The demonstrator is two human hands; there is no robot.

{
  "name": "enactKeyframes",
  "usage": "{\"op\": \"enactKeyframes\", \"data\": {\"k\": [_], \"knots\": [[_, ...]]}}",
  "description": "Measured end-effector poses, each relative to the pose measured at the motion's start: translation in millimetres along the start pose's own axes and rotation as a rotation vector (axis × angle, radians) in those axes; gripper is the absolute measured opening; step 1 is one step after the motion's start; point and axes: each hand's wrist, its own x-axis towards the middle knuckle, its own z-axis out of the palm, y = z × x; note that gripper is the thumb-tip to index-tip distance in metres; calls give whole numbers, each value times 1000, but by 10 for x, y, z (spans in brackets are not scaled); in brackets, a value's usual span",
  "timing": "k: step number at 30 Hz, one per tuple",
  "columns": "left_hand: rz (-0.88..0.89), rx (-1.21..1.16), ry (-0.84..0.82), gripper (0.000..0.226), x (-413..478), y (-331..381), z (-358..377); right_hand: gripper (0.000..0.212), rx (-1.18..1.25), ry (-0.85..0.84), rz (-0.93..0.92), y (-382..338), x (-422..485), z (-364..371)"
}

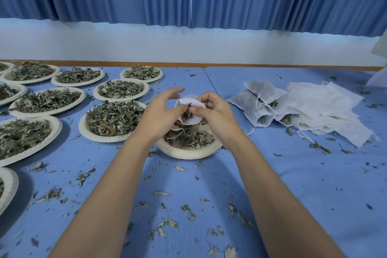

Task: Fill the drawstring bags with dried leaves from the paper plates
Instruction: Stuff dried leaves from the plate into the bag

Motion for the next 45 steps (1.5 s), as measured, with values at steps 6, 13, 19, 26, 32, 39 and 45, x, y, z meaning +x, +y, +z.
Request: {"op": "enactKeyframes", "data": {"k": [6,13,19,26,32,39,45], "knots": [[24,-55,159,21,-13,-5,63,26,191,-87,-1,14,-25,10],[116,243,354,15,22,19,122,25,73,-59,-31,-34,-25,40],[-78,-269,318,19,-56,29,41,18,38,-74,106,-116,22,-8],[-201,-242,471,14,-72,-29,-48,50,-1047,-342,218,-203,-37,-47],[-129,80,466,17,-93,-4,-138,41,-1145,-326,206,-158,-51,64],[-256,-257,453,18,-70,58,-191,36,-760,-57,182,-14,-2,162],[-281,-357,440,21,-81,85,-201,35,-805,151,49,-38,18,55]]}}
